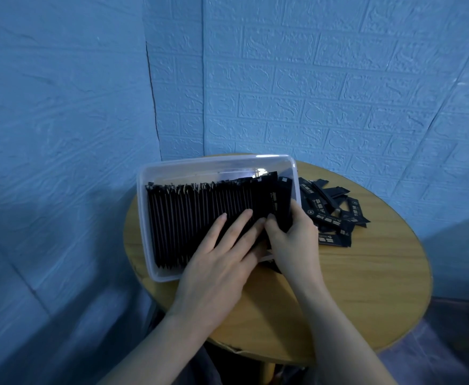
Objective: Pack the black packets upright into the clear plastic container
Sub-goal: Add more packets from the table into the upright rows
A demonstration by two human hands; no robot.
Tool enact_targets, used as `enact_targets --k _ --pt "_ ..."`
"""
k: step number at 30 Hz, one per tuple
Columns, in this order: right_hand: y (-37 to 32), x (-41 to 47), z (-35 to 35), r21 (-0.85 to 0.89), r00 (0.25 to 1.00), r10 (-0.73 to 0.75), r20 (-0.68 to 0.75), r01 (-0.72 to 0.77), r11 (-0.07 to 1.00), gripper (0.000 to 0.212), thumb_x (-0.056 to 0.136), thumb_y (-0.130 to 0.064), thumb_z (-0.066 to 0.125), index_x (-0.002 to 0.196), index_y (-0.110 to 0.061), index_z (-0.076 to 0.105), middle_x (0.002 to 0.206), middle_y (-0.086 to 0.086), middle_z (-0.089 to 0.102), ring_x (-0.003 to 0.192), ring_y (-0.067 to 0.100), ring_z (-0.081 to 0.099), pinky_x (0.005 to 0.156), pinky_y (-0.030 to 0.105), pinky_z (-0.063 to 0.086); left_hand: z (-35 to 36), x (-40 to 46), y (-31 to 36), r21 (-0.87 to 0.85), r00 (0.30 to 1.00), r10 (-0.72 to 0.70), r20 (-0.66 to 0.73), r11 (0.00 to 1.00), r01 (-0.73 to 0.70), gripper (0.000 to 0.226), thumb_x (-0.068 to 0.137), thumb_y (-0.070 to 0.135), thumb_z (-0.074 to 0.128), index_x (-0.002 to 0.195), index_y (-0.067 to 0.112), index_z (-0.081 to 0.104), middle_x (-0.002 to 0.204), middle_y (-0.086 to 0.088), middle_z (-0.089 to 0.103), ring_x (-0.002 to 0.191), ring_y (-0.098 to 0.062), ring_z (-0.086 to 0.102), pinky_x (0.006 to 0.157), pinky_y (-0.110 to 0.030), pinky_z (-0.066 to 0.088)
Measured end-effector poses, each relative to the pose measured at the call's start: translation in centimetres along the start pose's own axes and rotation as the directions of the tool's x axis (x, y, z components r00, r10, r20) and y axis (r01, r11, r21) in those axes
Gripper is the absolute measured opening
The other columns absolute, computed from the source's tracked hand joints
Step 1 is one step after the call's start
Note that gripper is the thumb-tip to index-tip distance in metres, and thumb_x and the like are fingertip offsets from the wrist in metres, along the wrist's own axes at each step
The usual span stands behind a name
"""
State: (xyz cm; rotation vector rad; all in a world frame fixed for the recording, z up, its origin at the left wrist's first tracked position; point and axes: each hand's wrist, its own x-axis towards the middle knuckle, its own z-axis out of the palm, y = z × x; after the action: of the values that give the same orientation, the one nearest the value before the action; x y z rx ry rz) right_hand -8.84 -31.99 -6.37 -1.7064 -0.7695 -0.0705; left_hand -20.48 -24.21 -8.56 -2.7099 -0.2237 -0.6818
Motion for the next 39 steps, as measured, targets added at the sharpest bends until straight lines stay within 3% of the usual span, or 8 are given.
enact_targets --k 5,10,14,18,23,28,34,39 --pt "-0.08 -0.34 -0.05 0.014 0.999 0.022 0.026 -0.023 1.000 0.014 0.091 -0.009 0.056 0.090 -0.020 0.064 0.073 -0.005 0.066 0.070 0.010 0.062 0.064 0.030 0.054 0.08 0.01 -0.11 -0.007 1.000 0.010 0.003 1.000 -0.010 0.051 0.082 0.013 0.042 0.129 0.018 0.062 0.153 -0.008 0.040 0.147 -0.029 0.026 0.115 -0.051 0.020" --pt "-0.22 -0.37 0.06 -0.012 0.999 0.003 0.042 -0.003 1.000 0.014 0.091 -0.011 0.055 0.094 -0.021 0.065 0.080 0.001 0.065 0.073 0.014 0.061 0.068 0.037 0.055 0.12 -0.05 -0.05 -0.013 1.000 -0.001 -0.020 1.000 0.000 0.056 0.083 0.013 0.029 0.129 0.018 0.061 0.151 -0.009 0.043 0.145 -0.028 0.030 0.114 -0.051 0.022" --pt "-0.22 -0.26 -0.25 0.000 1.000 -0.002 0.015 0.002 1.000 0.017 0.091 -0.008 0.056 0.094 -0.023 0.063 0.073 -0.011 0.065 0.068 0.004 0.061 0.063 0.021 0.050 0.20 -0.09 -0.09 -0.002 1.000 0.000 -0.022 1.000 0.000 0.055 0.085 0.012 0.030 0.131 0.018 0.060 0.155 -0.009 0.037 0.147 -0.028 0.026 0.114 -0.051 0.022" --pt "-0.25 -0.20 -0.44 0.086 1.000 0.010 -0.028 -0.008 0.996 0.014 0.093 -0.005 0.056 0.098 -0.016 0.063 0.076 -0.011 0.066 0.069 -0.004 0.060 0.058 0.008 0.045 0.25 -0.09 -0.19 0.013 1.000 0.005 -0.021 1.000 -0.005 0.061 0.085 0.012 0.028 0.141 0.017 0.051 0.157 -0.006 0.033 0.148 -0.028 0.023 0.115 -0.052 0.020" --pt "-0.19 -0.07 -0.52 0.122 1.000 0.008 -0.011 -0.007 0.992 0.016 0.094 -0.006 0.057 0.105 -0.017 0.062 0.086 -0.016 0.067 0.080 -0.012 0.061 0.065 0.005 0.045 0.23 -0.05 -0.18 0.004 1.000 0.010 -0.007 1.000 -0.010 0.062 0.084 0.011 0.041 0.145 0.017 0.044 0.158 -0.004 0.031 0.148 -0.029 0.023 0.116 -0.054 0.026" --pt "-0.12 0.10 -0.45 0.066 1.000 0.022 0.017 -0.023 0.998 0.015 0.095 -0.009 0.055 0.105 -0.019 0.062 0.088 -0.014 0.067 0.078 -0.016 0.059 0.063 0.003 0.043 0.07 0.08 -0.19 0.026 0.999 0.012 0.036 1.000 -0.013 0.064 0.081 0.013 0.045 0.145 0.019 0.046 0.158 -0.004 0.031 0.149 -0.028 0.020 0.115 -0.052 0.017" --pt "-0.35 -0.02 -0.25 -0.037 0.998 0.023 0.059 -0.021 0.999 0.014 0.096 -0.014 0.052 0.086 -0.022 0.059 0.081 0.000 0.065 0.071 0.006 0.060 0.060 0.021 0.046 0.09 0.06 -0.04 0.010 1.000 0.006 0.028 1.000 -0.006 0.062 0.081 0.014 0.043 0.142 0.023 0.047 0.155 -0.007 0.036 0.147 -0.029 0.026 0.117 -0.054 0.027" --pt "-0.58 0.12 -0.64 -0.044 0.997 0.029 0.070 -0.026 0.999 0.021 0.096 -0.013 0.053 0.077 -0.022 0.057 0.063 -0.008 0.060 0.055 0.001 0.054 0.050 0.015 0.040 0.29 0.11 0.09 0.016 1.000 0.007 -0.004 1.000 -0.007 0.061 0.081 0.013 0.040 0.139 0.023 0.051 0.157 -0.011 0.032 0.146 -0.030 0.027 0.117 -0.053 0.022"
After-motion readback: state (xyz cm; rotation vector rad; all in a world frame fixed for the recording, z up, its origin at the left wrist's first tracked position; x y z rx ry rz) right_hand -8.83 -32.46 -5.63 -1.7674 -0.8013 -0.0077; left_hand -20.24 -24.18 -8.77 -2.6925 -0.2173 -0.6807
